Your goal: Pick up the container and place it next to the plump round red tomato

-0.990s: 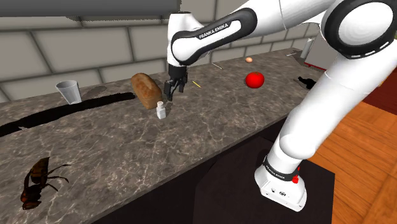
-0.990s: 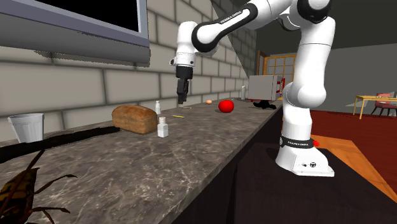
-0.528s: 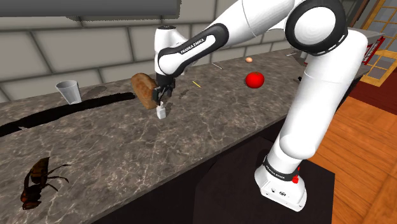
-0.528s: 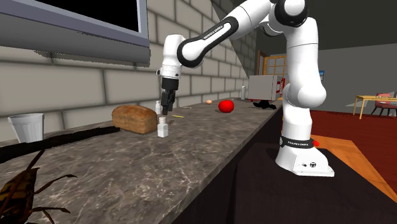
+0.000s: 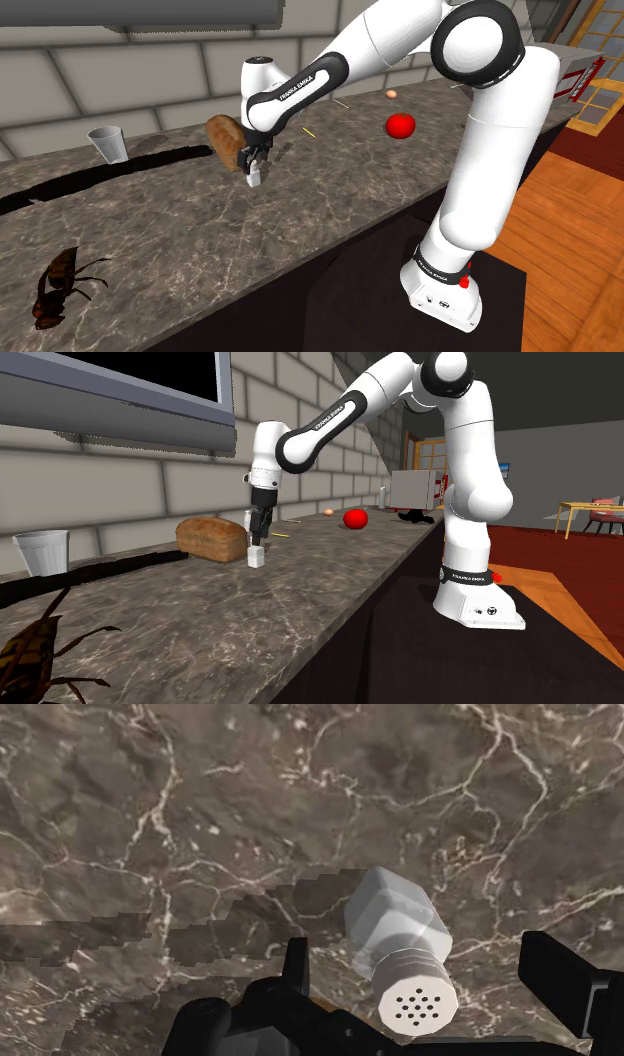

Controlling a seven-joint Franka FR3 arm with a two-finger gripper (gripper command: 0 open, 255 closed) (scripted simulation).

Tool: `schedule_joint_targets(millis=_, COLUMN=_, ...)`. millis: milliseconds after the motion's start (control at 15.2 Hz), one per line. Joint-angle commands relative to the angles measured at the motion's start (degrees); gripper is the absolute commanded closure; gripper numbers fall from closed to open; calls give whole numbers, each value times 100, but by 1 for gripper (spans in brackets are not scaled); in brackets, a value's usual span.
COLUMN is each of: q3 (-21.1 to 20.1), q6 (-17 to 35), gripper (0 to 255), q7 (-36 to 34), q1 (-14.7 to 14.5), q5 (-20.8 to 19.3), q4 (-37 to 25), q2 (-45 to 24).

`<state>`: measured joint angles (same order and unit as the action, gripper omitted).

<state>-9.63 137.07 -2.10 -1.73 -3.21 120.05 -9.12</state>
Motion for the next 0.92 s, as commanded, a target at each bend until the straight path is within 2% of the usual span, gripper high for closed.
schedule_joint_targets(millis=0, q3=2, q6=24, gripper=0, q7=0, q1=1, q5=-4, q4=6, q2=-15)
schedule_joint_targets(millis=396, q3=2, q6=23, gripper=0, q7=-1, q1=1, q5=-4, q4=5, q2=-15)
schedule_joint_targets(millis=462, q3=2, q6=23, gripper=255, q7=-1, q1=1, q5=-4, q4=5, q2=-15)
schedule_joint_targets(millis=858, q3=2, q6=23, gripper=255, q7=0, q1=1, q5=-4, q4=7, q2=-14)
